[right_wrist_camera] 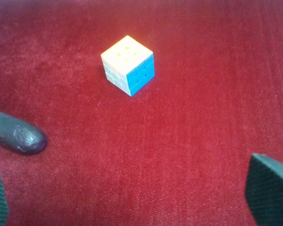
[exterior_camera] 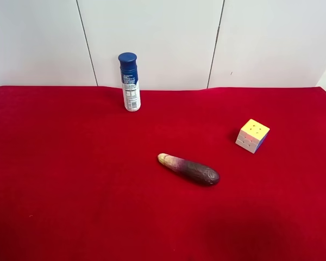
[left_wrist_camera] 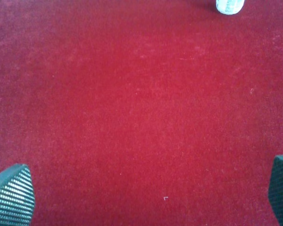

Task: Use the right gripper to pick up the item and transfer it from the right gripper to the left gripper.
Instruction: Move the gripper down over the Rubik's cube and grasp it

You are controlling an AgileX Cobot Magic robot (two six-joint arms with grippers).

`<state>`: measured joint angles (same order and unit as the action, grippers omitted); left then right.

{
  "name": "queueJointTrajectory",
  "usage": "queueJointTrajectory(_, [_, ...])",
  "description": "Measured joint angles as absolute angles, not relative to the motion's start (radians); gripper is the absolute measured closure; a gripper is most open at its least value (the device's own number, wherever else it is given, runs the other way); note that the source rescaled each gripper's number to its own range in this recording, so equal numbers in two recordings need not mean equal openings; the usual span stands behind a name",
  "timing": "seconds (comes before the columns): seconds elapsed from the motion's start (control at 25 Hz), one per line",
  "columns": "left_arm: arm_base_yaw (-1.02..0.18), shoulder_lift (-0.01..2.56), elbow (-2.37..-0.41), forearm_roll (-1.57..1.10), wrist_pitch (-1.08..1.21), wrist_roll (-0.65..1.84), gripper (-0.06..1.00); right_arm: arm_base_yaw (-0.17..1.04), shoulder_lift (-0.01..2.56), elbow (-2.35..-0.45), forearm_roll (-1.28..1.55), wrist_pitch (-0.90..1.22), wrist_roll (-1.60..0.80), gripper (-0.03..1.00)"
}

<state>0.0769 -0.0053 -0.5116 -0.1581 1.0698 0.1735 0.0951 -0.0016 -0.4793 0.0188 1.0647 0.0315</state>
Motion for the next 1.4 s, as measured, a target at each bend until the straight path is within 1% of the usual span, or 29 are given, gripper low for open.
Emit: queueJointTrajectory(1.4, [0.077, -0.005, -0.512, -0.158, 1.07, 0.174, -0.06, 0.095, -0.002, -0.479, 0.019, 1.065, 0.032, -0.03])
